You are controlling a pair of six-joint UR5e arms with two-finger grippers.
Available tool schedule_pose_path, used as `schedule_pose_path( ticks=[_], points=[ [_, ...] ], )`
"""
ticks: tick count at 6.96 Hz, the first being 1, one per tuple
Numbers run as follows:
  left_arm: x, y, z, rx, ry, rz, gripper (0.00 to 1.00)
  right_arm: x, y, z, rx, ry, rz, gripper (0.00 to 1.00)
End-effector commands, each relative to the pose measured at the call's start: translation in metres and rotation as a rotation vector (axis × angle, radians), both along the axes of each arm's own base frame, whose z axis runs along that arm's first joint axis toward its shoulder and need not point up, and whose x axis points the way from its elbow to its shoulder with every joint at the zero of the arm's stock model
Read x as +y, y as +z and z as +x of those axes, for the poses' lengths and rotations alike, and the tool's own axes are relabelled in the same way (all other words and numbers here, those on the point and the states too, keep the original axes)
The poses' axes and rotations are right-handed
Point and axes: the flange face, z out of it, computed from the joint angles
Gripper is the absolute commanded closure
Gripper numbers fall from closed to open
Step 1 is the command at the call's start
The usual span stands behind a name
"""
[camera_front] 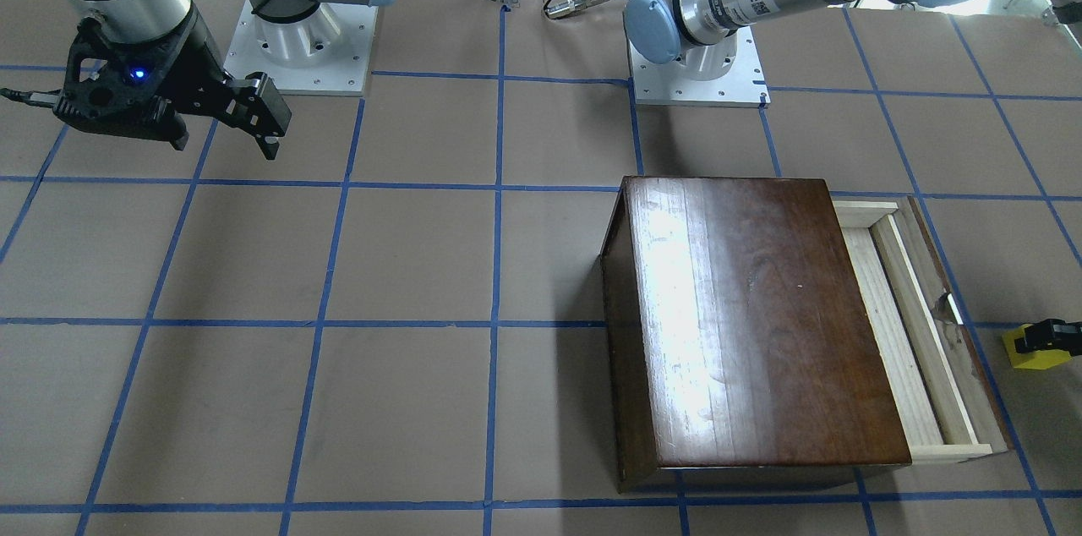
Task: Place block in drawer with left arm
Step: 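Lower the left gripper and close it on the yellow cube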
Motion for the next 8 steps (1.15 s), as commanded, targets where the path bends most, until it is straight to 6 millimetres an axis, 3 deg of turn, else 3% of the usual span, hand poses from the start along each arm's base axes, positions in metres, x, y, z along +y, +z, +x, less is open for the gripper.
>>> schedule_pose_path(
  ticks=[1,3,5,6,8],
  points=[
    [-0.001,0.003,0.001,-0.006,-0.012,-0.009,0.74,0.0,0.0,0.0,0.002,0.0,0.0,0.0],
    [0.002,0.032,-0.001,-0.028,-0.006,-0.024,0.77,0.0,0.0,0.0,0.0,0.0,0.0,0.0],
    [0.01,0.087,-0.015,-0.042,-0.012,-0.044,0.77,0.0,0.0,0.0,0.0,0.0,0.0,0.0],
    [0.016,0.121,-0.029,-0.041,-0.017,-0.04,0.77,0.0,0.0,0.0,0.0,0.0,0.0,0.0],
    [0.02,0.174,-0.077,-0.034,-0.03,-0.03,0.77,0.0,0.0,0.0,0.0,0.0,0.0,0.0]
  ],
)
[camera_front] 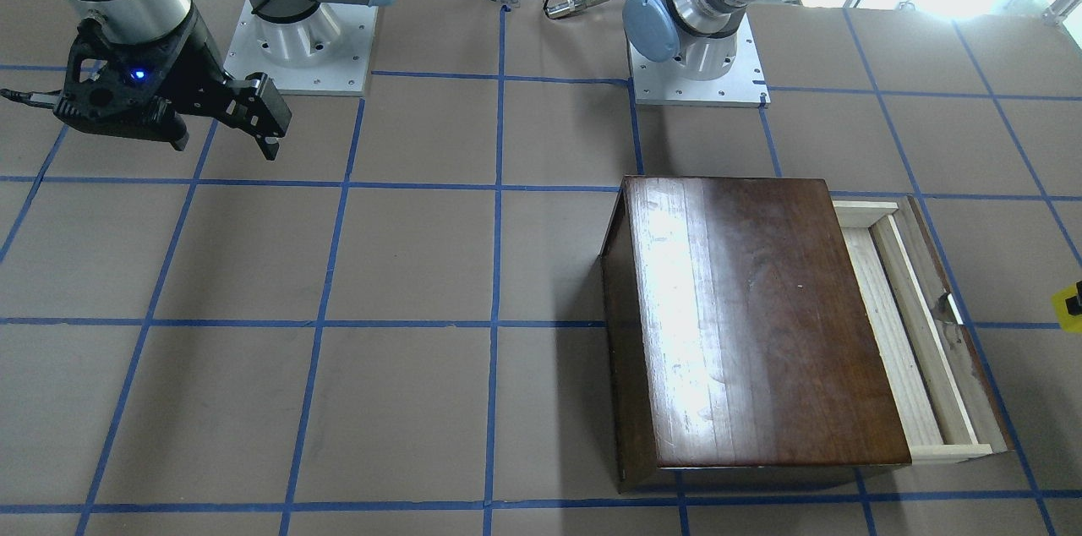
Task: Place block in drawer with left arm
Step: 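Lift the yellow cube and carry it over the open drawer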
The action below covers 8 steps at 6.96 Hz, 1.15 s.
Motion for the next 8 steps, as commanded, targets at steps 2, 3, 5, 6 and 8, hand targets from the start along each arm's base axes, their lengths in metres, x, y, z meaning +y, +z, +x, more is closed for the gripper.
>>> schedule_pose_path(
  ticks=[2,3,5,6,8],
  points=[
    [-0.001,0.062,-0.086,0.01,0.041,0.027,0.77,0.0,-0.001,0.0,0.0,0.0,0.001,0.0],
    [-0.003,0.069,-0.113,0.019,0.066,0.017,0.77,0.0,0.0,0.0,0.0,0.0,0.0,0.0],
    [-0.006,0.075,-0.17,0.025,0.105,0.011,0.77,0.0,0.0,0.0,0.0,0.0,0.0,0.0],
    [-0.008,0.075,-0.197,0.044,0.137,0.004,0.77,0.0,0.0,0.0,0.0,0.0,0.0,0.0],
    [-0.015,0.066,-0.238,0.052,0.2,0.016,0.77,0.0,0.0,0.0,0.0,0.0,0.0,0.0]
  ],
)
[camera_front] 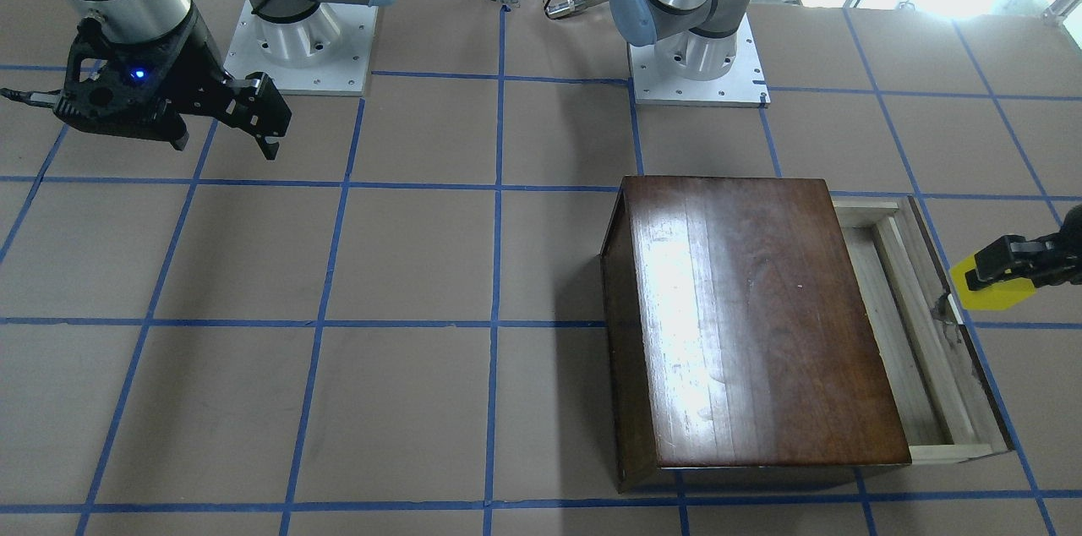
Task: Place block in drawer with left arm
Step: 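Lift the yellow cube and carry it over the open drawer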
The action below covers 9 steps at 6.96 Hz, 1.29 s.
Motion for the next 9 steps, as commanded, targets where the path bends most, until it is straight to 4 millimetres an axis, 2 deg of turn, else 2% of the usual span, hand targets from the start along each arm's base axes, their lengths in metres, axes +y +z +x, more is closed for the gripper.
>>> schedule_pose_path(
  ticks=[1,4,7,8,9],
  points=[
    [-0.008,-0.012,-0.033,0.029,0.059,0.007,0.77,0.0,0.0,0.0,0.0,0.0,-0.001,0.0],
    [-0.008,-0.056,-0.035,0.041,0.108,0.022,0.77,0.0,0.0,0.0,0.0,0.0,-0.001,0.0],
    [-0.007,-0.064,-0.036,0.049,0.106,0.032,0.77,0.0,0.0,0.0,0.0,0.0,-0.001,0.0],
    [-0.007,-0.063,-0.035,0.047,0.101,0.03,0.39,0.0,0.0,0.0,0.0,0.0,-0.001,0.0],
    [-0.008,-0.061,-0.034,0.047,0.101,0.025,0.19,0.0,0.0,0.0,0.0,0.0,-0.001,0.0]
  ],
)
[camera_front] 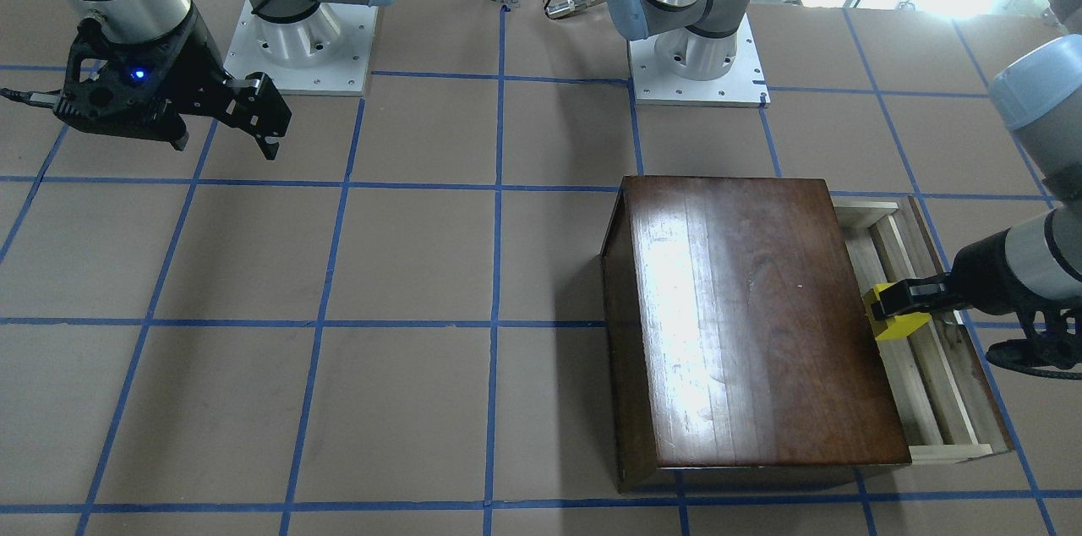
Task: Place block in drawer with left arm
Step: 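Lower the cube into the drawer and open the left gripper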
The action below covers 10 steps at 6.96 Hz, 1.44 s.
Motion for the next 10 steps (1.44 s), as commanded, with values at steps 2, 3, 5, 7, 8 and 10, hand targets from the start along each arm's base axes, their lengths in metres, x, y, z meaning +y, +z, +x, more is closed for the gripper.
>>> schedule_pose_path(
  ticks=[2,3,5,7,8,10],
  points=[
    [0.0,0.009,0.001,-0.006,0.003,-0.014,0.08,0.0,0.0,0.0,0.0,0.0,0.0,0.0],
    [0.005,0.025,-0.002,-0.014,0.001,-0.028,0.08,0.0,0.0,0.0,0.0,0.0,0.0,0.0],
    [0.016,0.068,-0.013,-0.022,-0.007,-0.035,0.08,0.0,0.0,0.0,0.0,0.0,0.0,0.0],
    [0.048,0.127,-0.026,-0.029,-0.007,-0.033,0.08,0.0,0.0,0.0,0.0,0.0,0.0,0.0],
    [0.063,0.148,-0.031,-0.044,-0.007,-0.052,0.08,0.0,0.0,0.0,0.0,0.0,0.0,0.0],
    [0.09,0.179,-0.045,-0.052,-0.007,-0.102,0.08,0.0,0.0,0.0,0.0,0.0,0.0,0.0]
  ],
)
